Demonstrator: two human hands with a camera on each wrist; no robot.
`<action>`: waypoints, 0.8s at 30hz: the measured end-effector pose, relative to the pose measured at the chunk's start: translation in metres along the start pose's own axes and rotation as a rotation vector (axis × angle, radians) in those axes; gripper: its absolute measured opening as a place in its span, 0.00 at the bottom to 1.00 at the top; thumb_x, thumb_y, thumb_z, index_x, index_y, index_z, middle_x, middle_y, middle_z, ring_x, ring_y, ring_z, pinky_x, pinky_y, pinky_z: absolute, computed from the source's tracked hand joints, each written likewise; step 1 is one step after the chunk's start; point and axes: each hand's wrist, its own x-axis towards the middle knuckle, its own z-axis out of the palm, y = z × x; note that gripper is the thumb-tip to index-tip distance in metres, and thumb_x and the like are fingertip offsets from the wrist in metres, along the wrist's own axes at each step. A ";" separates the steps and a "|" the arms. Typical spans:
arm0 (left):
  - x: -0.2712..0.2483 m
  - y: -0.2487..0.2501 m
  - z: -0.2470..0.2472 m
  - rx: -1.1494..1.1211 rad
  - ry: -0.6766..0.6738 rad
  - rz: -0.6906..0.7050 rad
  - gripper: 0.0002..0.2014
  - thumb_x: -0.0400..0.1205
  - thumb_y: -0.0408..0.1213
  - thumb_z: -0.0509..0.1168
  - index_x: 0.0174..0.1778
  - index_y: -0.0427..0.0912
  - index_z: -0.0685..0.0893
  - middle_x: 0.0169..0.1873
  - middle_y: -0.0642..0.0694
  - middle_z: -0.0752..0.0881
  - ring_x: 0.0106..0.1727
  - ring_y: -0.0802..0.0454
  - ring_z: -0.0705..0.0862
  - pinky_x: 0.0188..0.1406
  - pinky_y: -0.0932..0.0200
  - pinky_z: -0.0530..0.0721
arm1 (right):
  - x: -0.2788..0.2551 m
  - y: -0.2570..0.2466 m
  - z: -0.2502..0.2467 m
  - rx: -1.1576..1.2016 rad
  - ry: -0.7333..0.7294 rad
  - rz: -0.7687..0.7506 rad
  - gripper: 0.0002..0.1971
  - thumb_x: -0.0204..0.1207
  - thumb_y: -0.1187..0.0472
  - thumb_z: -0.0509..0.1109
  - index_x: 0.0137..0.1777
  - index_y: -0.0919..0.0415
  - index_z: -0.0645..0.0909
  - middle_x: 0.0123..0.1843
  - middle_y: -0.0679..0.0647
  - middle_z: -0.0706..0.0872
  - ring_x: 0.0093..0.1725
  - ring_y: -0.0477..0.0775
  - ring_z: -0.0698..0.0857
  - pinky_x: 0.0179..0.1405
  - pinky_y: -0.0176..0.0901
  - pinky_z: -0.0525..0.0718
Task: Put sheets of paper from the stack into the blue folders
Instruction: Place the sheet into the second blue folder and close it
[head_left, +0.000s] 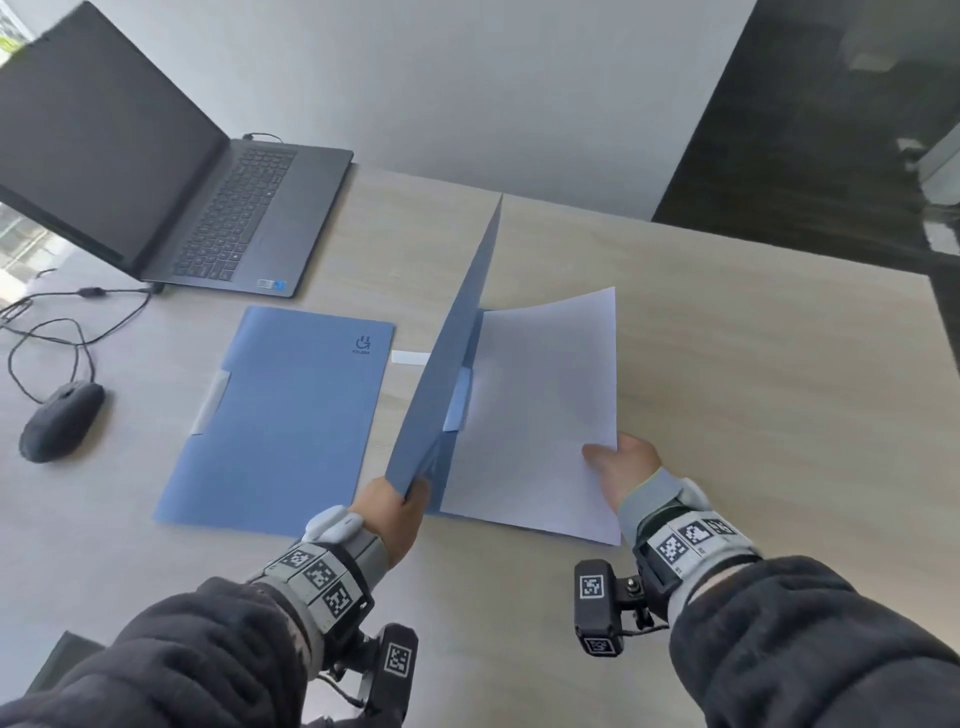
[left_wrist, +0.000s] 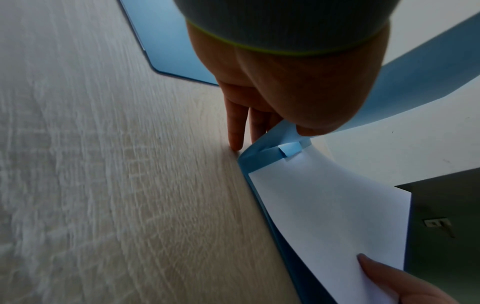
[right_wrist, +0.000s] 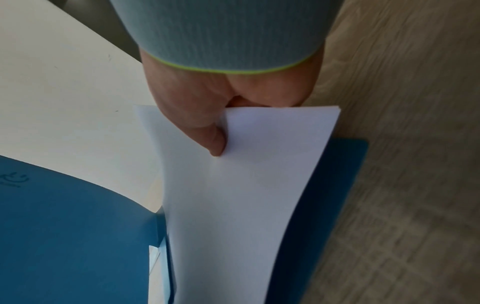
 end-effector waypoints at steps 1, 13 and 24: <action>0.001 -0.002 0.000 0.010 -0.003 -0.010 0.17 0.83 0.45 0.55 0.29 0.42 0.64 0.25 0.43 0.67 0.28 0.45 0.66 0.31 0.50 0.66 | 0.001 -0.001 0.003 -0.009 -0.001 0.001 0.09 0.74 0.66 0.67 0.36 0.56 0.85 0.37 0.60 0.88 0.37 0.61 0.84 0.41 0.47 0.82; -0.004 0.005 -0.007 0.024 -0.030 -0.003 0.20 0.86 0.42 0.55 0.27 0.45 0.63 0.22 0.48 0.67 0.24 0.48 0.65 0.27 0.55 0.62 | 0.011 -0.005 0.015 -0.072 -0.008 -0.001 0.06 0.73 0.66 0.68 0.42 0.61 0.86 0.38 0.60 0.87 0.38 0.62 0.83 0.41 0.46 0.80; -0.012 0.017 -0.012 0.059 -0.040 -0.011 0.21 0.86 0.40 0.56 0.26 0.44 0.60 0.20 0.49 0.64 0.22 0.50 0.61 0.24 0.56 0.59 | 0.008 -0.010 0.011 -0.136 -0.109 -0.045 0.14 0.77 0.51 0.72 0.53 0.61 0.84 0.49 0.57 0.89 0.46 0.60 0.86 0.44 0.45 0.79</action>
